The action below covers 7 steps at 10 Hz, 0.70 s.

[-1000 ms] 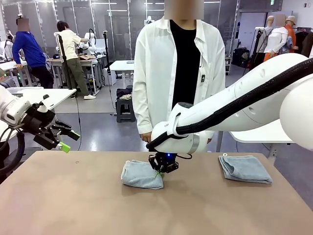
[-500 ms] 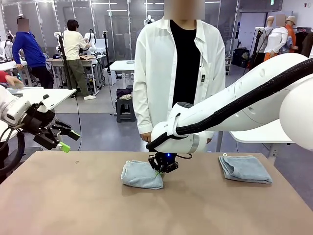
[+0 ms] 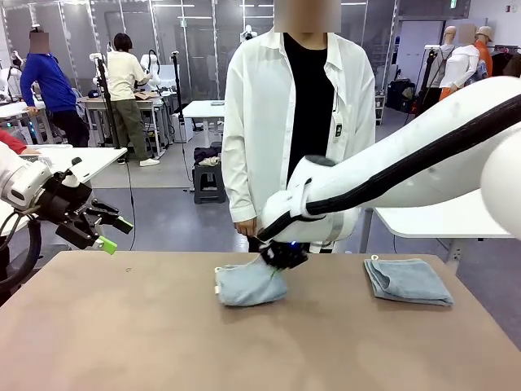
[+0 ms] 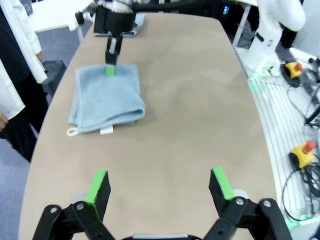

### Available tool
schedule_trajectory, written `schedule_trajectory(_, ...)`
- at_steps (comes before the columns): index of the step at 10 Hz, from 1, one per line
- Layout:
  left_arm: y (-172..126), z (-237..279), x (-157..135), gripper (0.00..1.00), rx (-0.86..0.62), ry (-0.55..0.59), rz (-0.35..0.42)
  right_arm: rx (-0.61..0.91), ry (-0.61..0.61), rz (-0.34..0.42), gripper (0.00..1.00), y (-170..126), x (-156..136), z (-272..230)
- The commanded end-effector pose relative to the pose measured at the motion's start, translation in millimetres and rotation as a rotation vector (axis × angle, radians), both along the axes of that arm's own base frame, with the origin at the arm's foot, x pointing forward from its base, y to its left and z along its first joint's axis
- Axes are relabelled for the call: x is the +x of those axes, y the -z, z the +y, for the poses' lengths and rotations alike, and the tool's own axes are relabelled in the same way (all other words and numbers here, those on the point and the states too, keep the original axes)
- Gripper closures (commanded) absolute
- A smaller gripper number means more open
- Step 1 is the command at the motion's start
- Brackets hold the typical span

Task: Fold the towels and place them in the basket.
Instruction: Stack the folded Towel with hook on the right side of the table.

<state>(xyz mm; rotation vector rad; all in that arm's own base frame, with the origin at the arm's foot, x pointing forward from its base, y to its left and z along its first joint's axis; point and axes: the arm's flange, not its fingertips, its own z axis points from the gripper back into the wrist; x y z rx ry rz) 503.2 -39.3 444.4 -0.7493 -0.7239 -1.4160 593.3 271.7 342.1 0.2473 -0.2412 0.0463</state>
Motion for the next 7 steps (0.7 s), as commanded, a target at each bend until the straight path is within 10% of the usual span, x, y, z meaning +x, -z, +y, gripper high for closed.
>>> schedule_trajectory(1, -1.0, 0.1, -0.4, 0.0, 0.0, 0.001, -0.003, -0.041, -0.019, -0.056, 0.95, -34.7, 7.8, -54.2)
schedule_trajectory(7, -1.0, 0.1, -0.4, 0.0, 0.0, 0.001, -0.003, -0.162, 0.021, -0.033, 0.95, -101.0, 20.2, -186.1)
